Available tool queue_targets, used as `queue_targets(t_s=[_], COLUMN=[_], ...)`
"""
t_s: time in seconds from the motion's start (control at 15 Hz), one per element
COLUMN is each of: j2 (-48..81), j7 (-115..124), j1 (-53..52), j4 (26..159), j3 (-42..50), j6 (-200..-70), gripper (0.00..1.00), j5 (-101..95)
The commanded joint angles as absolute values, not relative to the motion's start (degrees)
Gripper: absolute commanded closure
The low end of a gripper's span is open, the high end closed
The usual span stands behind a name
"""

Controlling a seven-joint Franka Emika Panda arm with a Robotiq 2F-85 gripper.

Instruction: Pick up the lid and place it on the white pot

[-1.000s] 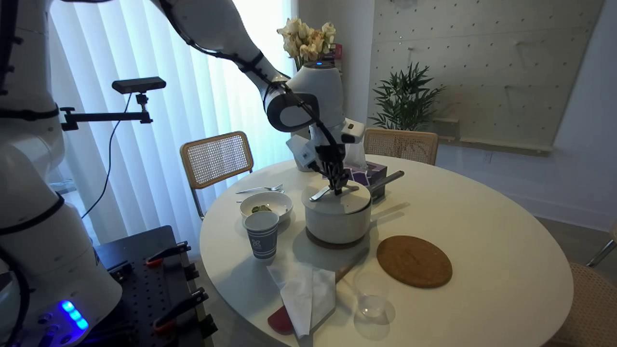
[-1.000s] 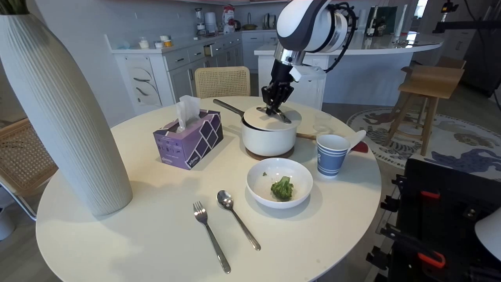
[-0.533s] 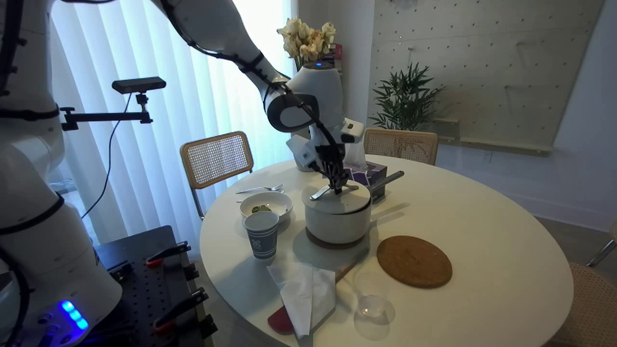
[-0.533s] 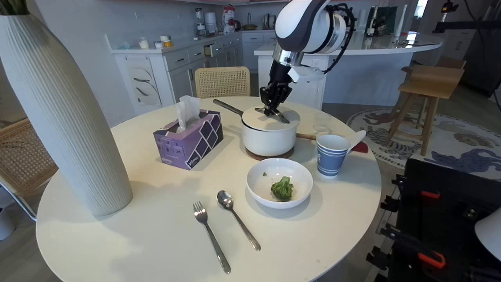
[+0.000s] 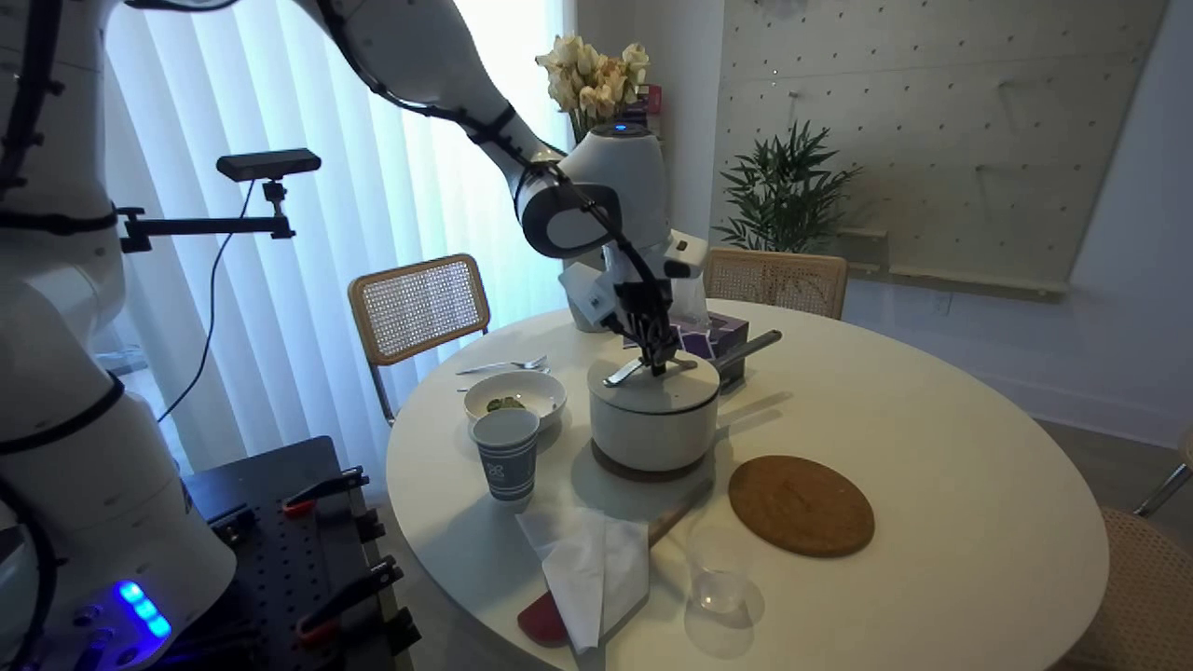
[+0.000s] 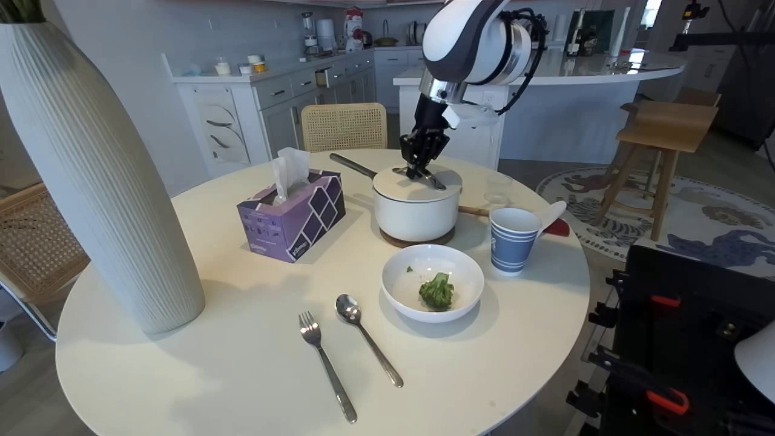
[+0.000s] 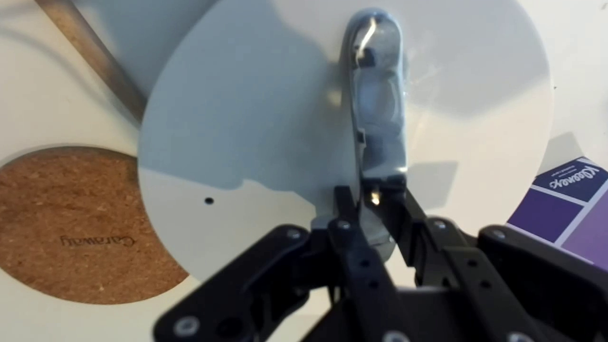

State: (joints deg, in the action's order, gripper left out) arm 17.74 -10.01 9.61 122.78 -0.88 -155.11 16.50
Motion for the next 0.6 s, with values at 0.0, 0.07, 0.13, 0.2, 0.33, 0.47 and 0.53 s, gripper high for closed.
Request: queue_targets(t_s=[0.0, 0.07, 0.13, 0.2, 0.33, 0.47, 0.53], j2=[18.5, 18.8, 19.0, 19.2, 19.4, 19.4, 19.3], j7=[-12.3, -12.4, -12.4, -12.4, -12.4, -12.3, -12.2], j1=[11.0, 11.2, 11.4, 11.5, 11.7, 11.8, 11.9], j4=[120.7, 120.5, 120.4, 120.2, 120.0, 119.9, 120.0], j3=[-2.2, -2.3, -2.4, -2.5, -2.7, -3.0, -3.2], j6=[-156.3, -156.3, -156.4, -156.5, -156.6, -156.6, -156.7], gripper=[0.94, 0.94, 0.94, 0.94, 0.94, 0.94, 0.94], j5=[18.5, 18.5, 18.5, 18.5, 18.4, 18.5, 18.6])
